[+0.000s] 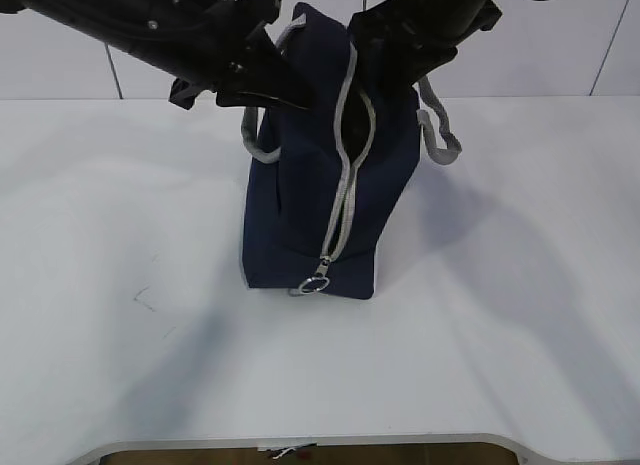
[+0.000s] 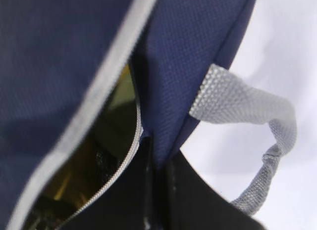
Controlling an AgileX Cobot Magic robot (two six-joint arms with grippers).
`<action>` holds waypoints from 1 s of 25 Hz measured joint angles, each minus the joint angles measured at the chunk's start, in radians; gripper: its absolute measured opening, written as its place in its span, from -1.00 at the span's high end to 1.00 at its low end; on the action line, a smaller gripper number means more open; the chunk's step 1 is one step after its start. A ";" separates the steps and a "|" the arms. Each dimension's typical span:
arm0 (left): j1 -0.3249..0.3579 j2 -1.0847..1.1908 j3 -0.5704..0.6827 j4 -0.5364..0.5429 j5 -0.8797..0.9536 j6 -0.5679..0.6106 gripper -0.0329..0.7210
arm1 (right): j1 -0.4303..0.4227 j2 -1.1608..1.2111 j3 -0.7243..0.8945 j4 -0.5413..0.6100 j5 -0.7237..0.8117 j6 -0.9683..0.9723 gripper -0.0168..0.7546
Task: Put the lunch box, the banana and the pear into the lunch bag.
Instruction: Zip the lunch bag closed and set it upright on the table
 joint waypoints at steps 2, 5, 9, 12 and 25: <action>-0.015 0.000 0.000 -0.002 -0.002 0.000 0.88 | 0.000 0.000 0.000 -0.002 0.000 0.002 0.92; -0.022 0.000 0.000 -0.004 -0.010 0.000 0.88 | 0.000 0.000 0.000 -0.002 0.000 0.002 0.92; -0.022 0.000 0.000 -0.006 -0.014 0.000 0.88 | 0.000 0.000 0.000 -0.003 0.000 0.002 0.92; -0.022 0.000 0.000 -0.024 0.001 0.000 0.88 | 0.000 0.000 -0.002 0.000 0.000 0.002 0.92; -0.022 0.031 0.000 -0.020 0.005 0.000 0.76 | 0.000 0.002 -0.009 0.052 0.002 0.032 0.87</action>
